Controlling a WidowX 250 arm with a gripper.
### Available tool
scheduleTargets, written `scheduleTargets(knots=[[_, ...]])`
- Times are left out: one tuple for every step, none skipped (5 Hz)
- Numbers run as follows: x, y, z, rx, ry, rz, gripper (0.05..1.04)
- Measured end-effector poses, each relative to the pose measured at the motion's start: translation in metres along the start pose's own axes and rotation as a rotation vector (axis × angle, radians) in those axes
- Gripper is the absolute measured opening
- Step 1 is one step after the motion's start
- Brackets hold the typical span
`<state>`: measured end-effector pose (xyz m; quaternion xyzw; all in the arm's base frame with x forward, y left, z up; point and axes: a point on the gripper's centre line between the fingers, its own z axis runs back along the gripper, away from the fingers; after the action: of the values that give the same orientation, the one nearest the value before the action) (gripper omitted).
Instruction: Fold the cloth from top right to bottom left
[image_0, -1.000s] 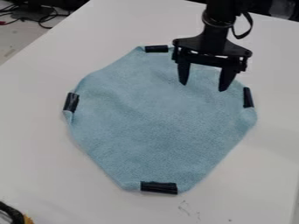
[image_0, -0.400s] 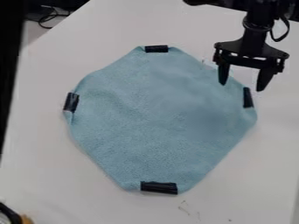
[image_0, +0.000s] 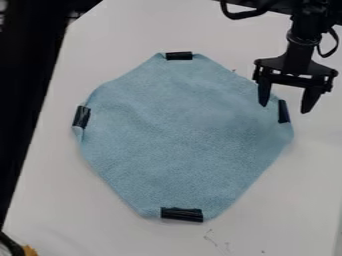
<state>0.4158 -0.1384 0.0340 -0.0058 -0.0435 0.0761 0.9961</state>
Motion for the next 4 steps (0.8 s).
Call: scheduleTargets(knots=[[0.002, -0.002, -0.006, 0.001, -0.006, 0.015, 0.998], [0.005, -0.004, -0.016, 0.008, 0.013, 0.024, 0.999], [0.004, -0.011, -0.017, -0.032, 0.023, 0.032, 0.999], [0.001, -0.008, -0.025, 0.001, 0.061, 0.053, 0.971]])
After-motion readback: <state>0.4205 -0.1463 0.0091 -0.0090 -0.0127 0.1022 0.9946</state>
